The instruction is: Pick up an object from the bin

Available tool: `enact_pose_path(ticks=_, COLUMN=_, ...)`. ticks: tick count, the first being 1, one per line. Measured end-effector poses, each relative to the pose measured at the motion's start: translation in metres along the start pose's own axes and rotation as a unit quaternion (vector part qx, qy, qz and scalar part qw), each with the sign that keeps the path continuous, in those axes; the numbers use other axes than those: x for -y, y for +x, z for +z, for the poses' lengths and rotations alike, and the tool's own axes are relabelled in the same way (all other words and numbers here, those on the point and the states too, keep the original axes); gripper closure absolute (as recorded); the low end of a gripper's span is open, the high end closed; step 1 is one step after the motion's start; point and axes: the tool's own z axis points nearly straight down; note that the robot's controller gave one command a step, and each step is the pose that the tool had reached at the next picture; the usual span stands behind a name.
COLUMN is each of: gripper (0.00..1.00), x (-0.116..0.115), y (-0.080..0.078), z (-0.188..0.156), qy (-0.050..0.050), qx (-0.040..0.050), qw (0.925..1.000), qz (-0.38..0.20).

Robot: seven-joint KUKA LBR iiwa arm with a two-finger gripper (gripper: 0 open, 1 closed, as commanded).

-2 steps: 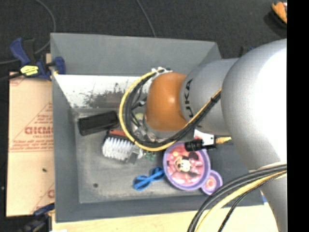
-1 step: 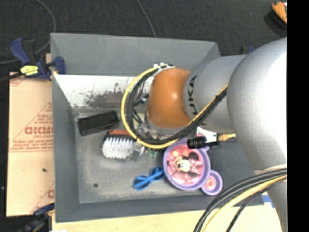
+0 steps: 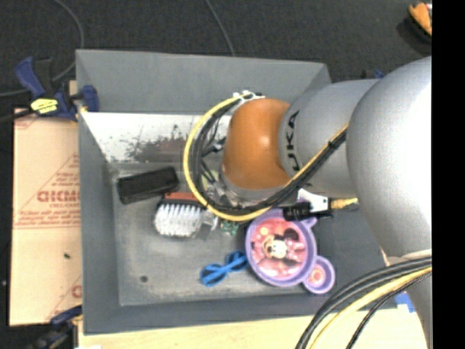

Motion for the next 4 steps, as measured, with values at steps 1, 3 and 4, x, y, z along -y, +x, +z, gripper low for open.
enact_pose_path(ticks=1, gripper=1.0, x=0.0, y=0.0, z=-0.006, qy=0.0, qx=-0.0004, qw=1.0, qz=0.0)
enact_pose_path(ticks=3, gripper=1.0, x=0.001, y=0.0, z=-0.02, qy=0.001, qx=-0.0013, qw=1.0, qz=0.0)
enact_pose_path(ticks=4, gripper=1.0, x=0.0, y=0.0, z=-0.024, qy=0.0, qx=-0.0005, qw=1.0, qz=0.0)
